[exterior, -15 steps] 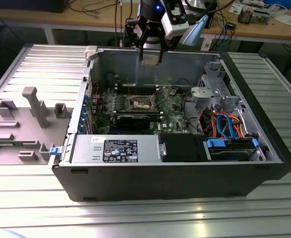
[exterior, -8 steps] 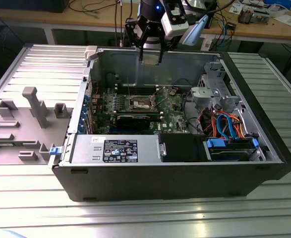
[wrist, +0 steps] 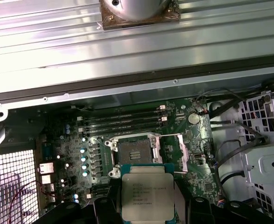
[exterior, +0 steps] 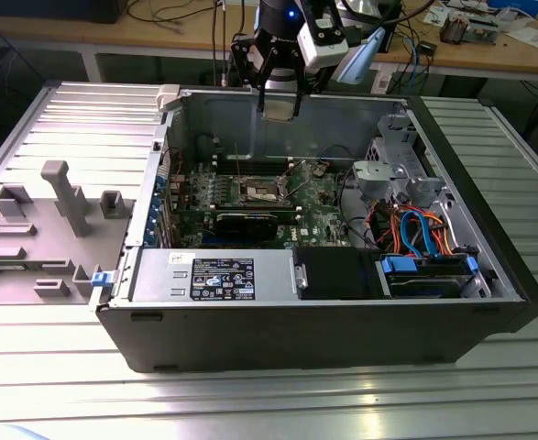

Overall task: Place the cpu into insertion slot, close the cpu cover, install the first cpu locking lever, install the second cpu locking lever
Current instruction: 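Place the cpu into insertion slot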

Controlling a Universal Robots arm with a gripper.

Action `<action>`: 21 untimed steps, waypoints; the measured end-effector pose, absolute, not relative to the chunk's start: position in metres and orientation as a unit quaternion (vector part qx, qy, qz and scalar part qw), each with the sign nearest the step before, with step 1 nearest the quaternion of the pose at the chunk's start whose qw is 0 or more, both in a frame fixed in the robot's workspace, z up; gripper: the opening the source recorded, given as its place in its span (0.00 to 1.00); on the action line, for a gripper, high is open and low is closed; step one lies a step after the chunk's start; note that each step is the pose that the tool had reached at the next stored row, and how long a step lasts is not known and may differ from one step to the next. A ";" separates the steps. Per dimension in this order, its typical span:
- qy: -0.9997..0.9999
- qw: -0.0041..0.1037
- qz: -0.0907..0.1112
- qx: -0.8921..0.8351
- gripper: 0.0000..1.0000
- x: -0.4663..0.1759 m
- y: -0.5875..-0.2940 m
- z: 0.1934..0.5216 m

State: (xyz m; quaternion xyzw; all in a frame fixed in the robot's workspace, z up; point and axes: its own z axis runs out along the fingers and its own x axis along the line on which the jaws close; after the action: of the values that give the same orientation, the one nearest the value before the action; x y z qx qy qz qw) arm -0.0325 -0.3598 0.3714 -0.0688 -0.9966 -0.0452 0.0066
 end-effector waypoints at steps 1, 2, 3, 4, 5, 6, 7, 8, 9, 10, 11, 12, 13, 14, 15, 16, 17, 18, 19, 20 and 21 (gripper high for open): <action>-0.997 0.007 -0.045 -0.069 0.54 -0.032 -0.360 0.371; -0.997 0.007 -0.045 -0.069 0.54 -0.032 -0.360 0.371; -0.997 0.007 -0.045 -0.069 0.54 -0.032 -0.360 0.371; -0.997 0.007 -0.045 -0.070 0.54 -0.033 -0.360 0.371; -0.997 0.007 -0.045 -0.070 0.54 -0.032 -0.360 0.371; -0.996 0.007 -0.045 -0.070 0.54 -0.032 -0.360 0.371; -0.996 0.007 -0.045 -0.071 0.54 -0.033 -0.360 0.371; -0.996 0.006 -0.045 -0.071 0.54 -0.032 -0.360 0.371; -0.996 0.006 -0.045 -0.071 0.54 -0.032 -0.360 0.371; -0.996 0.006 -0.045 -0.071 0.54 -0.032 -0.360 0.371; -0.996 0.006 -0.045 -0.072 0.54 -0.033 -0.360 0.371; -0.996 0.006 -0.045 -0.072 0.54 -0.032 -0.360 0.371; -0.996 0.006 -0.045 -0.072 0.54 -0.032 -0.360 0.371; -0.996 0.006 -0.045 -0.072 0.54 -0.033 -0.360 0.371; -0.996 0.006 -0.045 -0.073 0.54 -0.032 -0.360 0.371; -0.996 0.006 -0.045 -0.073 0.54 -0.032 -0.360 0.371; -0.996 0.006 -0.045 -0.073 0.54 -0.033 -0.360 0.371; -0.996 0.006 -0.045 -0.073 0.54 -0.033 -0.360 0.371; -0.996 0.006 -0.045 -0.074 0.54 -0.033 -0.360 0.371; -0.996 0.006 -0.045 -0.074 0.54 -0.032 -0.360 0.371; -0.996 0.006 -0.045 -0.074 0.54 -0.033 -0.360 0.371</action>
State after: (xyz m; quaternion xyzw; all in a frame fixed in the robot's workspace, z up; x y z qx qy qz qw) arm -0.0325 -0.3598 0.3714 -0.0743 -0.9962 -0.0453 0.0063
